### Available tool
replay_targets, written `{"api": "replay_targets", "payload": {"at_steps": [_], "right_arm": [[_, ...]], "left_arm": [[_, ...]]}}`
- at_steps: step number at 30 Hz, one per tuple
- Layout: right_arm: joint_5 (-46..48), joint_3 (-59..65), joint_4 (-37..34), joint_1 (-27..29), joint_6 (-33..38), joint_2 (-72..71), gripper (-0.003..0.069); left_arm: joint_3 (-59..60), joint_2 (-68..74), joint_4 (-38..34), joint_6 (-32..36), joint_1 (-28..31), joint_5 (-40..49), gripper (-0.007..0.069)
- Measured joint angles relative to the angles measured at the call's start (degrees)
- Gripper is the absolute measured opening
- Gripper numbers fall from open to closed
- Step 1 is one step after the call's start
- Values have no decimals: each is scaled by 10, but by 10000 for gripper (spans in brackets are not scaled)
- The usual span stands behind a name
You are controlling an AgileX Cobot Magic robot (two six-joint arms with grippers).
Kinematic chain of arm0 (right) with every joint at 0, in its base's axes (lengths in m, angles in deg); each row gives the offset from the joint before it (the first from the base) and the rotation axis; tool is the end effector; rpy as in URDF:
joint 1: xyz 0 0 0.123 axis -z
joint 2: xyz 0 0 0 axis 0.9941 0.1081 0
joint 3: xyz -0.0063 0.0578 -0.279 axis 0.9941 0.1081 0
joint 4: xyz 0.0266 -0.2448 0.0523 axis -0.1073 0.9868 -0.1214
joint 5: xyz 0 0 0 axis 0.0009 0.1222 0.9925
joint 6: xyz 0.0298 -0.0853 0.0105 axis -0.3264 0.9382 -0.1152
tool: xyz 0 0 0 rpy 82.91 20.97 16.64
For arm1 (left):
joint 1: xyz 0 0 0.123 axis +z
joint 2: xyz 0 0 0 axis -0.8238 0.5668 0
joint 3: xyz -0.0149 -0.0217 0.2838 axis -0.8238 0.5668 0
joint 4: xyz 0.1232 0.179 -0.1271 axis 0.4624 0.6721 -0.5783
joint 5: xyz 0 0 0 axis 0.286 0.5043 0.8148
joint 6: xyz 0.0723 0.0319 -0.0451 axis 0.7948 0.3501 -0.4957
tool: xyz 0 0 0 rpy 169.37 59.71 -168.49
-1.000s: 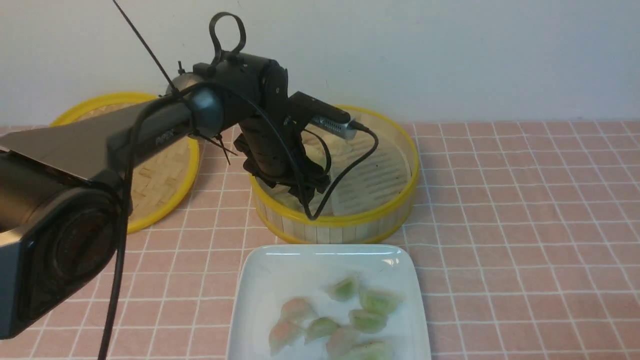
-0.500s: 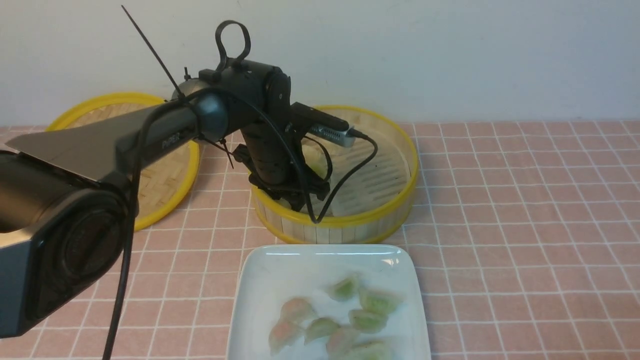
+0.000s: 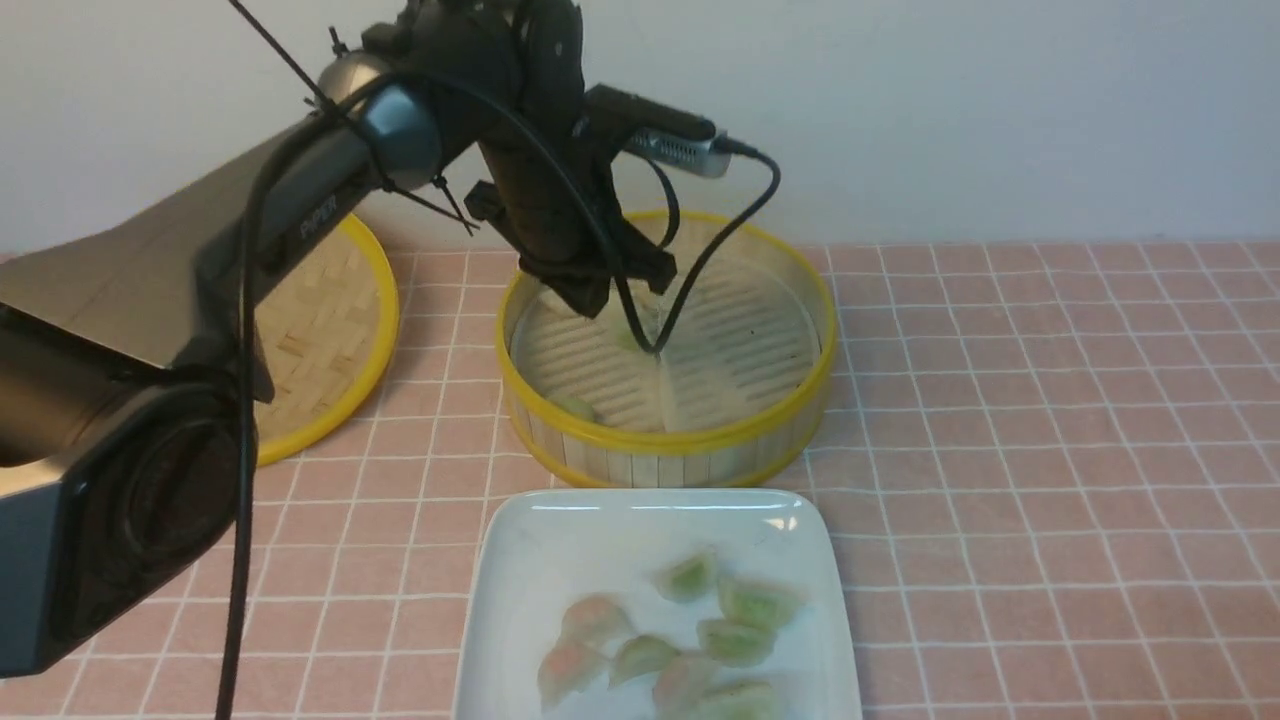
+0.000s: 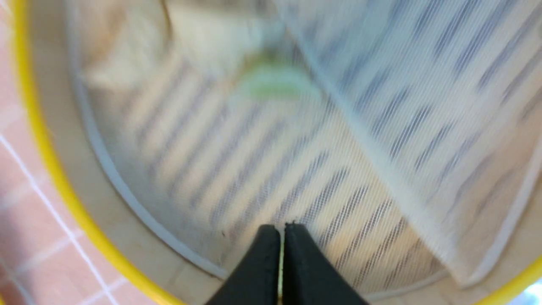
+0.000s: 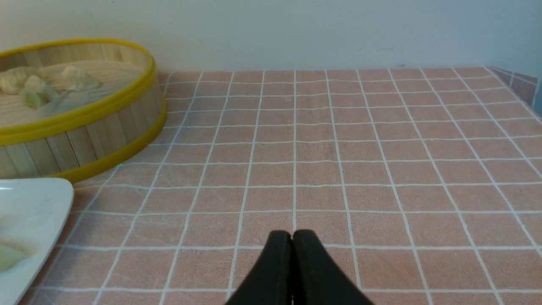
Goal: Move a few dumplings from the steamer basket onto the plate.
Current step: Use the left arm to grab a dumpling from the steamer
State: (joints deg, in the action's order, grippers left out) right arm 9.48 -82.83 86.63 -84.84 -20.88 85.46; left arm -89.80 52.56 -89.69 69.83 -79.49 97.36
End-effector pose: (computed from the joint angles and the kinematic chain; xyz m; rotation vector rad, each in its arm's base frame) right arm 0.0521 0.0025 0.1716 0.0449 1.8854 0.0822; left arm 0.4486 -0.2042 0.2623 0.7134 2.6767 -0.1440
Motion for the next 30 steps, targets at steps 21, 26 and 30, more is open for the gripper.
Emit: {"api": "replay_targets", "payload": {"at_steps": [21, 26, 30], "right_arm": [[0, 0, 0, 0, 1, 0, -15], [0, 0, 0, 0, 1, 0, -15], [0, 0, 0, 0, 1, 0, -15]], "left_arm": [[-4, 91, 15, -54, 0, 4, 530], [13, 97, 10, -62, 0, 2, 496], [30, 91, 8, -67, 0, -3, 416]]}}
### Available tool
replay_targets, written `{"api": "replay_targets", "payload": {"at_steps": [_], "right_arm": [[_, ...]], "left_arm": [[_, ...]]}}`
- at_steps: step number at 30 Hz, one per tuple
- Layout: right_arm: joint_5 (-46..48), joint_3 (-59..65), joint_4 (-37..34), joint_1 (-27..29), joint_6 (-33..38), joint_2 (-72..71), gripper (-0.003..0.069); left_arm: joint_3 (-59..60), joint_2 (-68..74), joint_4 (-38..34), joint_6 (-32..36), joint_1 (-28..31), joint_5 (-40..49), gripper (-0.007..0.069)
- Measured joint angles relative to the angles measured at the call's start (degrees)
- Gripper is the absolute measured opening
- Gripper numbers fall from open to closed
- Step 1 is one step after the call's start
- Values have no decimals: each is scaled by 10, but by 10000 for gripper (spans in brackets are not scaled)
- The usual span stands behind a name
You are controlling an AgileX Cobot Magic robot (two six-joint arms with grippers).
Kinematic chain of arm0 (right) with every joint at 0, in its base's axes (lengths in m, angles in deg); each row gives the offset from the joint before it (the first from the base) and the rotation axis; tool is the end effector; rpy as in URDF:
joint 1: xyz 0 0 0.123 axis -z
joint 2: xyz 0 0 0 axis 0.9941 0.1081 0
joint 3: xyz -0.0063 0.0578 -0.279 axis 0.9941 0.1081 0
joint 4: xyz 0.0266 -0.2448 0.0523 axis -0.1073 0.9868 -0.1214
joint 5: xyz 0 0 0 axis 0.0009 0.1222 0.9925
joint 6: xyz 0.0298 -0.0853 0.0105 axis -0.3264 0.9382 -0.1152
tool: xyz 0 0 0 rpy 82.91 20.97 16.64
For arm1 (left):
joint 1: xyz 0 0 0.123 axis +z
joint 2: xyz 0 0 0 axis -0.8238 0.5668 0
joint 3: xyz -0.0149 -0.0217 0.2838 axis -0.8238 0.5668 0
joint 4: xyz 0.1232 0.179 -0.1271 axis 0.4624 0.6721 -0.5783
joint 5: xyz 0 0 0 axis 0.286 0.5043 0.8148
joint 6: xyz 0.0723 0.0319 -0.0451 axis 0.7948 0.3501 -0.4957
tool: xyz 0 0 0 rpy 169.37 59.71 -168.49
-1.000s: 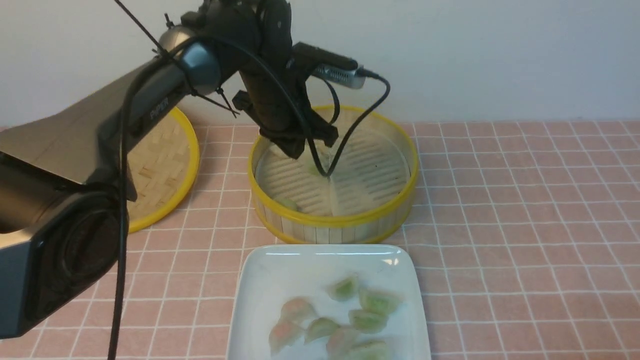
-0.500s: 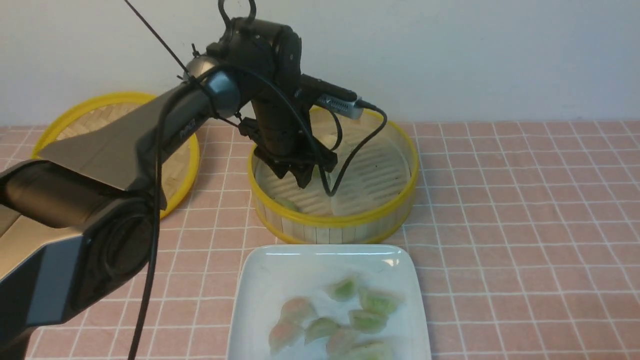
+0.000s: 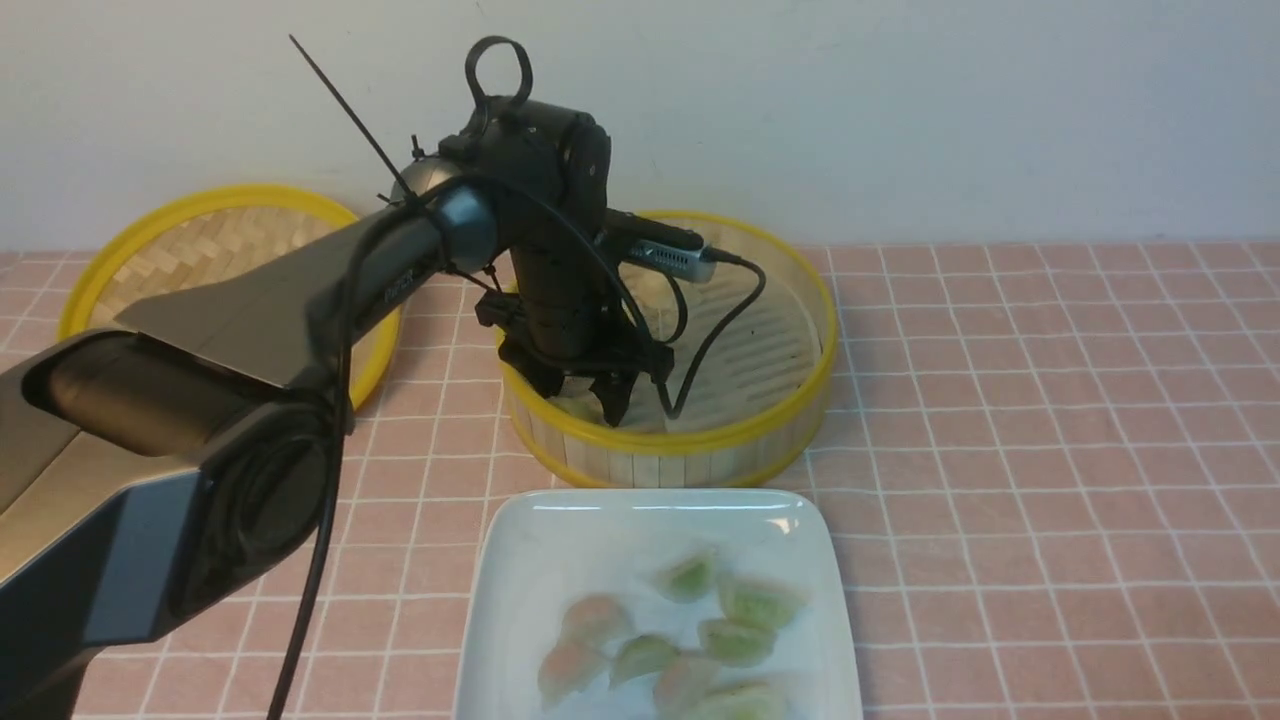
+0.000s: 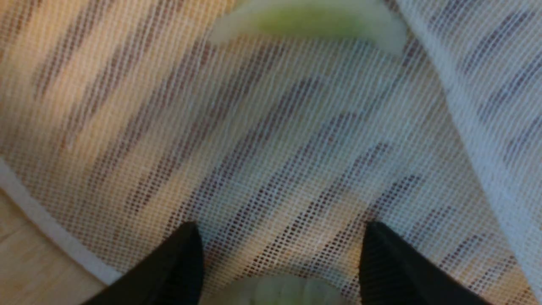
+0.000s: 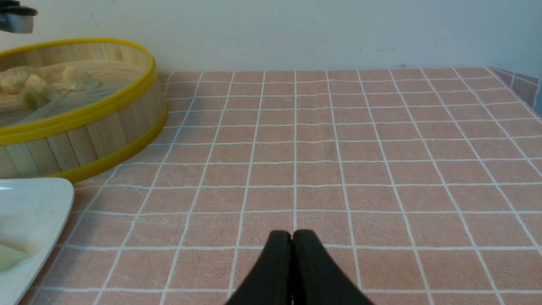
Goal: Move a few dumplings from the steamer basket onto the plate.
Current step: Use the left arm to grab a dumpling from the steamer
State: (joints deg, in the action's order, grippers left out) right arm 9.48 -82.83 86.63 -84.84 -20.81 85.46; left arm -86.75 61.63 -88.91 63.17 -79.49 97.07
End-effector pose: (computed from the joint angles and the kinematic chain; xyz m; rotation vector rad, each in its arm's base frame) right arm 0.0521 0.0025 0.1716 0.0437 1.8854 0.0813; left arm 0.4588 -0.2074 0.1686 0.5967 2.9170 -0.0987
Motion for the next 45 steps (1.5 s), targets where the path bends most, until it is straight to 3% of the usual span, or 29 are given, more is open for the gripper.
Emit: {"api": "replay_targets", "payload": {"at_steps": [5, 8, 9, 10, 15, 26, 30, 39, 40, 45], "right_arm": [[0, 0, 0, 0, 0, 0, -15], [0, 0, 0, 0, 0, 0, -15], [0, 0, 0, 0, 0, 0, -15], [0, 0, 0, 0, 0, 0, -15], [0, 0, 0, 0, 0, 0, -15], [0, 0, 0, 0, 0, 0, -15], [0, 0, 0, 0, 0, 0, -15], [0, 0, 0, 0, 0, 0, -15], [0, 0, 0, 0, 0, 0, -15], [0, 0, 0, 0, 0, 0, -15]], "left_arm": [[2, -1, 3, 0, 0, 0, 290], [2, -2, 2, 0, 1, -6, 162], [2, -2, 3, 0, 1, -10, 67], [2, -3, 3, 0, 1, -11, 37], [9, -24, 1, 0, 1, -9, -6], [9, -111, -1, 0, 0, 5, -6], [9, -92, -3, 4, 0, 6, 30], [10, -46, -6, -15, 0, 6, 342], [10, -43, -7, -25, 0, 6, 402], [10, -41, -8, -34, 0, 6, 435]]}}
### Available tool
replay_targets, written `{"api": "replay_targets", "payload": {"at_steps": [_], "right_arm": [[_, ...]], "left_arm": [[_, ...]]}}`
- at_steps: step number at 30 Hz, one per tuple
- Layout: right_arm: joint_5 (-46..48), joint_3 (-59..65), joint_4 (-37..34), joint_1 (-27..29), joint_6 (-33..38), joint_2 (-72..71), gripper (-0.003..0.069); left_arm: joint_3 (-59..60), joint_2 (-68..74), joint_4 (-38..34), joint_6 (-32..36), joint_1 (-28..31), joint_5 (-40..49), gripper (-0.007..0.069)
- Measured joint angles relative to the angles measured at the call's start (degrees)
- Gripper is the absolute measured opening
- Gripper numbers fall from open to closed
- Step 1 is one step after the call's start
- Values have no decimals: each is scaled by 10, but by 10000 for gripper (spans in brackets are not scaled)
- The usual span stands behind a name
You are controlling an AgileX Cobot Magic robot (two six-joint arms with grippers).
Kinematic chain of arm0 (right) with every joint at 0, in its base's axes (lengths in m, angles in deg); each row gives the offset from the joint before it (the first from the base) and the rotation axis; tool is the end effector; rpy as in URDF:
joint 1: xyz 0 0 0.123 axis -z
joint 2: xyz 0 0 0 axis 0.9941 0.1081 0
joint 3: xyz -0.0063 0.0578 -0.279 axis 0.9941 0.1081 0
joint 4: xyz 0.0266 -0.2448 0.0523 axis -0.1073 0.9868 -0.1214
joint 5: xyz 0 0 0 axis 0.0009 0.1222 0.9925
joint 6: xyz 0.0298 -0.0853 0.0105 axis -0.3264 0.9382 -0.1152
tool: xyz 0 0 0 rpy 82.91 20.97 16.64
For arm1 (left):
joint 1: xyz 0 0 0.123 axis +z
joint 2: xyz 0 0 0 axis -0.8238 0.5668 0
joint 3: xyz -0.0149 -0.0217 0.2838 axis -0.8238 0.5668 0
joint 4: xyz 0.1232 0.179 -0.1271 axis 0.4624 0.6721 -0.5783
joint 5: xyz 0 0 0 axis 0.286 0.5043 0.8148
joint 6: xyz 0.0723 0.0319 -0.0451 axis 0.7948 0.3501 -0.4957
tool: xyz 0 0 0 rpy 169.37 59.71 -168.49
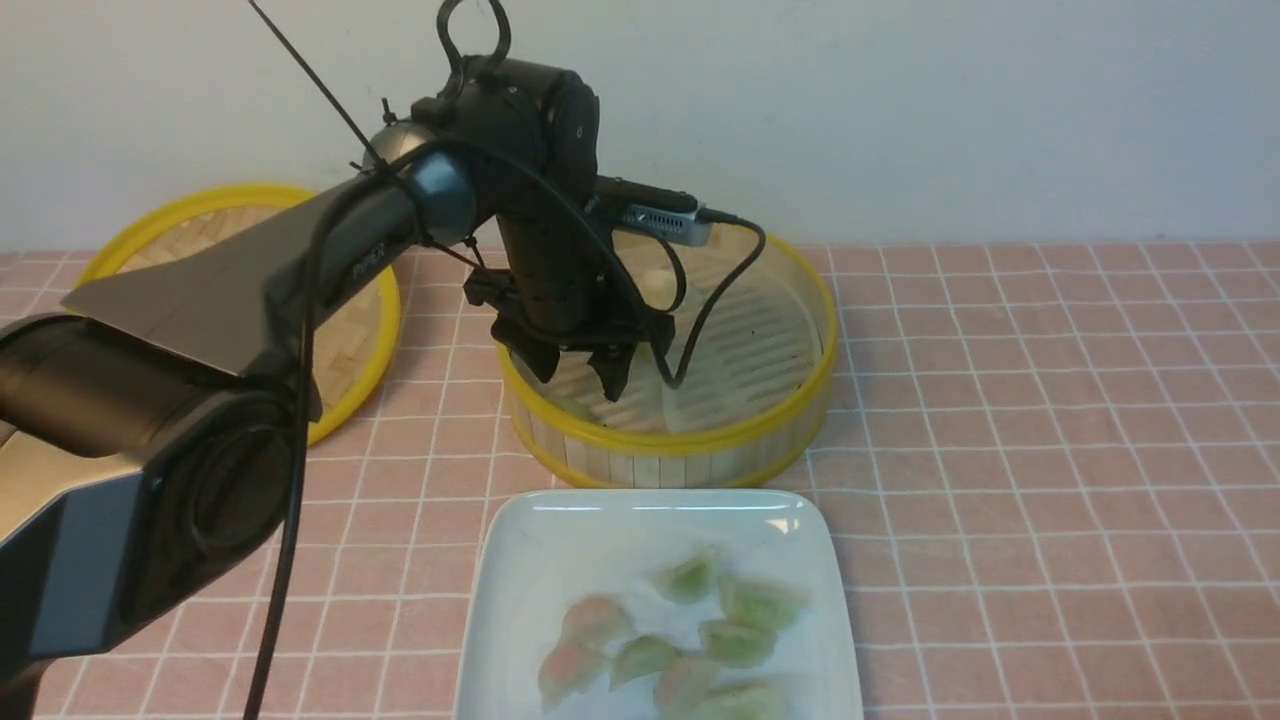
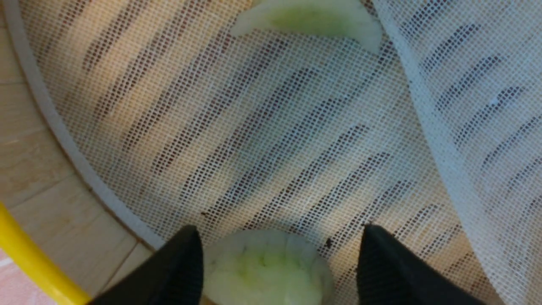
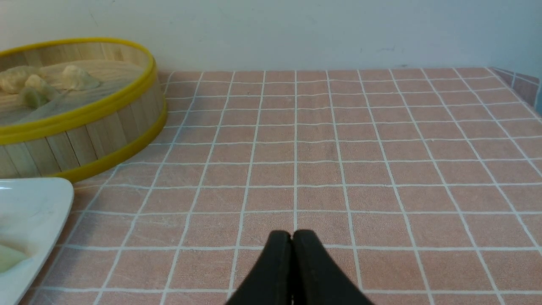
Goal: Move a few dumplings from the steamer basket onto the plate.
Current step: Use the left arm to grab a dumpling from the steamer
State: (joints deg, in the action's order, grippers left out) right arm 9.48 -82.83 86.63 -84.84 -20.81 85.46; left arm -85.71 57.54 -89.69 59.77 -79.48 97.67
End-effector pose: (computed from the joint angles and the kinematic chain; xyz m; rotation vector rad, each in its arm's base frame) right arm 0.0521 0.0025 0.1716 0.0437 1.8854 0.0813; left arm 0.4518 -0.2055 0.1993 0.5000 2.8968 -0.1392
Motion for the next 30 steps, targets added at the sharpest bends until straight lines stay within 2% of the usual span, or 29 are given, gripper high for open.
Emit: {"api": "replay_targets", "payload": {"at_steps": [5, 15, 19, 20, 21, 23, 27, 30], "right_arm": [[0, 0, 0, 0, 0, 0, -15], [0, 0, 0, 0, 0, 0, -15], [0, 0, 0, 0, 0, 0, -15], [0, 0, 0, 0, 0, 0, -15], [0, 0, 0, 0, 0, 0, -15], [0, 0, 0, 0, 0, 0, -15], [0, 0, 0, 0, 0, 0, -15], [0, 0, 0, 0, 0, 0, -15]], "left_arm": [[0, 8, 0, -1, 0, 0, 394], [38, 15, 1, -6, -1, -23, 373], [39, 15, 5, -13, -1, -25, 249], [39, 15, 5, -15, -1, -26, 238], [39, 15, 4, -16, -1, -29, 124], [35, 15, 0, -16, -1, -30, 46], [19, 13, -18, -15, -1, -14, -3], [10, -4, -35, -7, -1, -5, -6]]}}
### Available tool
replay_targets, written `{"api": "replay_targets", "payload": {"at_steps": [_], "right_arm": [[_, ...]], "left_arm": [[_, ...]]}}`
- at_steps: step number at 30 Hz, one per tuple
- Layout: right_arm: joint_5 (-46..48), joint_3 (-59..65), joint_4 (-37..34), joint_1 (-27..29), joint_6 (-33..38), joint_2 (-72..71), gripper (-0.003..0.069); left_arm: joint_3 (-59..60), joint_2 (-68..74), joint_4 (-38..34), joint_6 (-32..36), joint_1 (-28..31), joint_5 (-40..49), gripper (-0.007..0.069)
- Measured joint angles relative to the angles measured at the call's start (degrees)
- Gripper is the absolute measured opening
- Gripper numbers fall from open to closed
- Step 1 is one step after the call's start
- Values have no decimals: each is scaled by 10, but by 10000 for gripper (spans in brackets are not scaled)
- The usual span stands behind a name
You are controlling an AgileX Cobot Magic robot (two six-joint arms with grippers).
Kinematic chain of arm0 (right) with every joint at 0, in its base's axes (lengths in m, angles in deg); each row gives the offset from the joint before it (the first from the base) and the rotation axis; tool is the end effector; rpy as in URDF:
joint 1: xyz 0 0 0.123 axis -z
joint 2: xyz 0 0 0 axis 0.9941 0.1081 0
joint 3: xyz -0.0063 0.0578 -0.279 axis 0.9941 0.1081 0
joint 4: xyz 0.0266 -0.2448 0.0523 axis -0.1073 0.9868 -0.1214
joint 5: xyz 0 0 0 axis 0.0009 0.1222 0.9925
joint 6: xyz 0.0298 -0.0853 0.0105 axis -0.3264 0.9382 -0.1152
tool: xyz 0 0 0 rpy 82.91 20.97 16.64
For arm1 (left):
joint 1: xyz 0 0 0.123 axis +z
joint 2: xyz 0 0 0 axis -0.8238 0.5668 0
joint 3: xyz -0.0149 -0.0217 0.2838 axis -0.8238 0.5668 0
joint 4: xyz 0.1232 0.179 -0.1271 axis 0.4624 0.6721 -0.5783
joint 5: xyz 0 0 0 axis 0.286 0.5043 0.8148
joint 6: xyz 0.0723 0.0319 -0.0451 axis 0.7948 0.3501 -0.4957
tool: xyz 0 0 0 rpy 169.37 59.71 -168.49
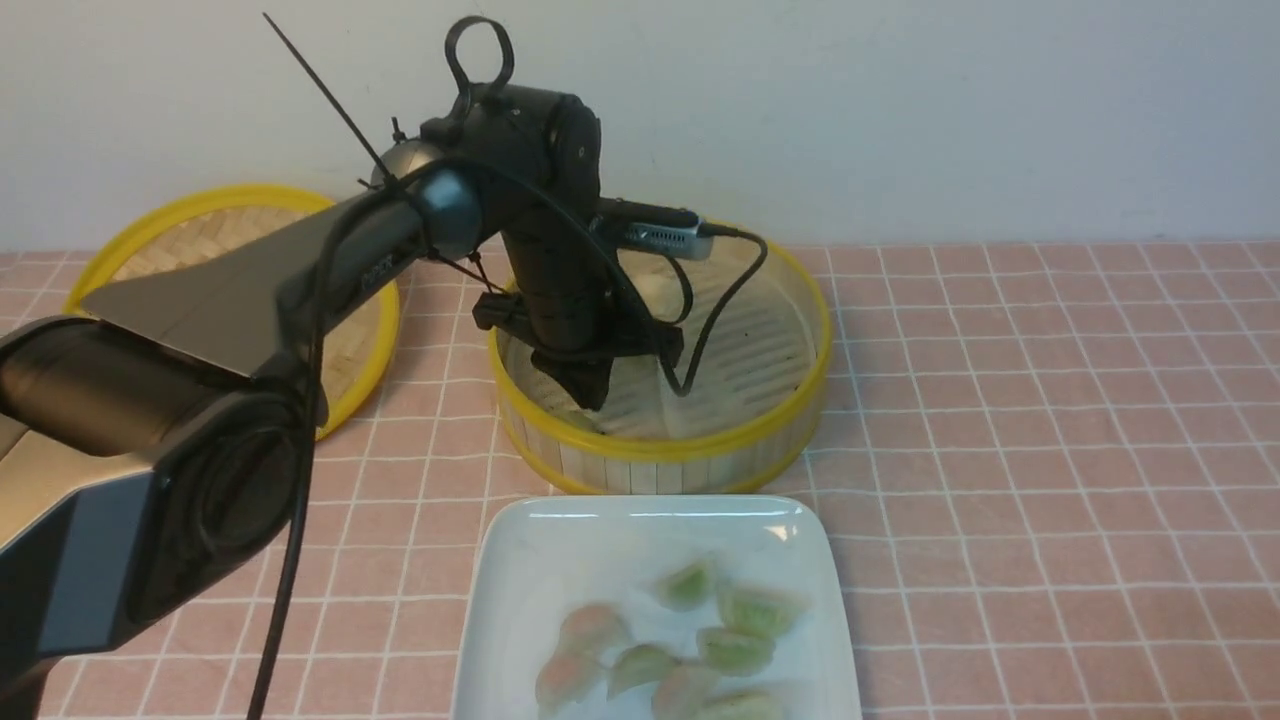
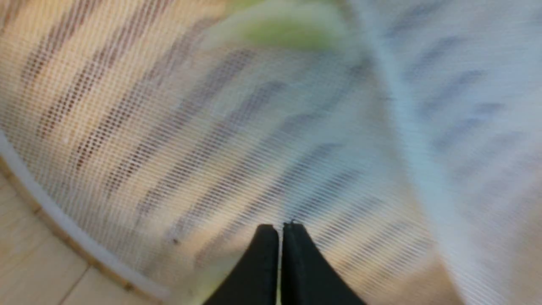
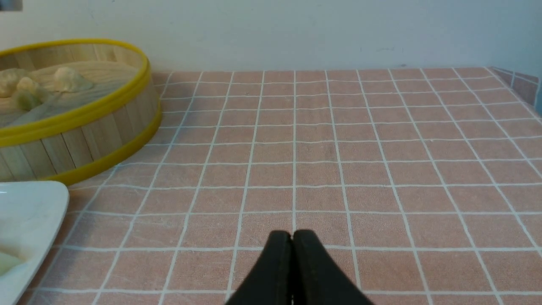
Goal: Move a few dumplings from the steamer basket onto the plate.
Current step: Use the left arm to grab a dumpling from the steamer
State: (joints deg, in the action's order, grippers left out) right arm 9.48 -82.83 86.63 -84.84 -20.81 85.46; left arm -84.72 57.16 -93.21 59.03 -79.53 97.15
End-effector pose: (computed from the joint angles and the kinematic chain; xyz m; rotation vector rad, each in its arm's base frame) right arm 0.0521 0.0025 0.1716 0.0437 1.8854 0.0813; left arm 0.4483 -0.2101 0.1984 0.4622 2.9150 -0.2269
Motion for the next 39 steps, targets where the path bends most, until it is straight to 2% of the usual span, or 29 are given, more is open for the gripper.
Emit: {"api": "replay_targets", "payload": {"at_steps": [9, 14, 24, 29, 35, 39], "right_arm": [[0, 0, 0, 0, 0, 0, -15], [0, 0, 0, 0, 0, 0, -15], [0, 0, 0, 0, 0, 0, -15], [0, 0, 0, 0, 0, 0, -15], [0, 0, 0, 0, 0, 0, -15], [0, 0, 0, 0, 0, 0, -15]], "left_arm": [[-2, -48, -5, 10, 0, 4, -6], [53, -48, -5, 11, -1, 4, -6], [82, -42, 35, 1, -3, 3, -6], [55, -24, 34, 13, -4, 9, -6], [11, -6, 36, 35, -21, -62, -6], [-39, -4, 39, 37, -27, -17, -6]]}}
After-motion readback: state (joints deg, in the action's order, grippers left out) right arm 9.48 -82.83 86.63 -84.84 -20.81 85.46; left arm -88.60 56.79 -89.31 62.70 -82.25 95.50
